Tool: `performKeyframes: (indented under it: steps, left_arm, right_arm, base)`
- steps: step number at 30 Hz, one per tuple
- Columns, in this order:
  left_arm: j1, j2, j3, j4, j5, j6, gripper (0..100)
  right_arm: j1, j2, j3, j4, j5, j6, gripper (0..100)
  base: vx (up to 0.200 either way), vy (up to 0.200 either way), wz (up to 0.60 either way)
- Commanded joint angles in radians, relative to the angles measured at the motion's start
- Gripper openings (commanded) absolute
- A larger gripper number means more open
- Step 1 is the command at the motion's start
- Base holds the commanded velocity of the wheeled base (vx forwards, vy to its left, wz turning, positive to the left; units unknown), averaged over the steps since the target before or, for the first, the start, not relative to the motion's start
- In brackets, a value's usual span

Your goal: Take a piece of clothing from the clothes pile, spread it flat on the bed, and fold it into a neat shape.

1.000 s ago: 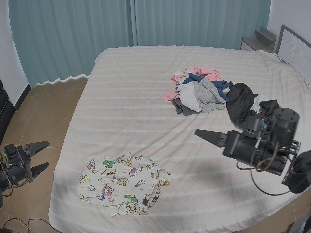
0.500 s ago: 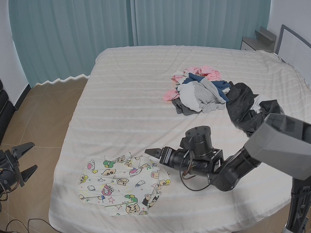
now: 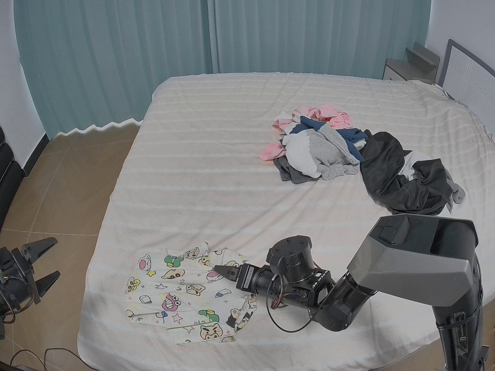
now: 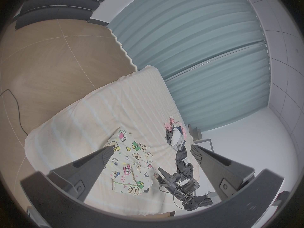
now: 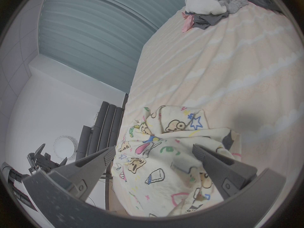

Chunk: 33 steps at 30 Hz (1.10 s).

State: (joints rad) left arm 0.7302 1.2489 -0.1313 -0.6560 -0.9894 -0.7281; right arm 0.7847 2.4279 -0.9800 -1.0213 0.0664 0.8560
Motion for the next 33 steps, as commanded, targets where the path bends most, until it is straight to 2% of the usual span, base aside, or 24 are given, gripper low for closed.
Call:
performKeyframes:
  steps: [1, 5, 6, 13, 14, 25, 28, 33]
  left_arm:
    - [0.001, 0.023, -0.001, -0.001, 0.000, -0.001, 100]
    - [0.001, 0.030, -0.001, -0.001, 0.000, -0.001, 100]
    - [0.001, 0.030, -0.001, -0.001, 0.000, -0.001, 100]
    - [0.001, 0.035, -0.001, -0.001, 0.001, 0.001, 100]
    - [0.001, 0.037, -0.002, -0.002, 0.000, 0.001, 100]
    - [0.001, 0.035, -0.001, -0.001, 0.001, 0.001, 100]
    - [0.001, 0.037, -0.001, -0.001, 0.000, 0.001, 100]
    - [0.001, 0.035, 0.001, -0.001, 0.001, 0.001, 100]
  right_arm:
    - [-0.005, 0.003, 0.000, 0.000, 0.000, 0.000, 100]
    - [-0.005, 0.000, -0.006, -0.002, -0.025, -0.005, 100]
    - [-0.005, 0.000, -0.006, -0.002, -0.025, -0.005, 0]
    - [-0.015, -0.023, 0.011, -0.003, -0.034, -0.097, 0]
    - [-0.035, -0.038, 0.032, -0.003, -0.051, -0.141, 0]
    - [-0.053, -0.026, 0.018, -0.094, -0.056, -0.170, 0]
    - [-0.058, 0.002, -0.014, -0.148, -0.056, -0.206, 0]
    - [-0.064, 0.036, -0.065, -0.155, -0.056, -0.276, 0]
  base:
    - [0.000, 0.000, 0.00]
    - [0.000, 0.000, 0.00]
    - [0.000, 0.000, 0.00]
    - [0.000, 0.000, 0.00]
    - [0.000, 0.000, 0.00]
    - [0.000, 0.000, 0.00]
    - [0.000, 0.000, 0.00]
    - [0.000, 0.000, 0.00]
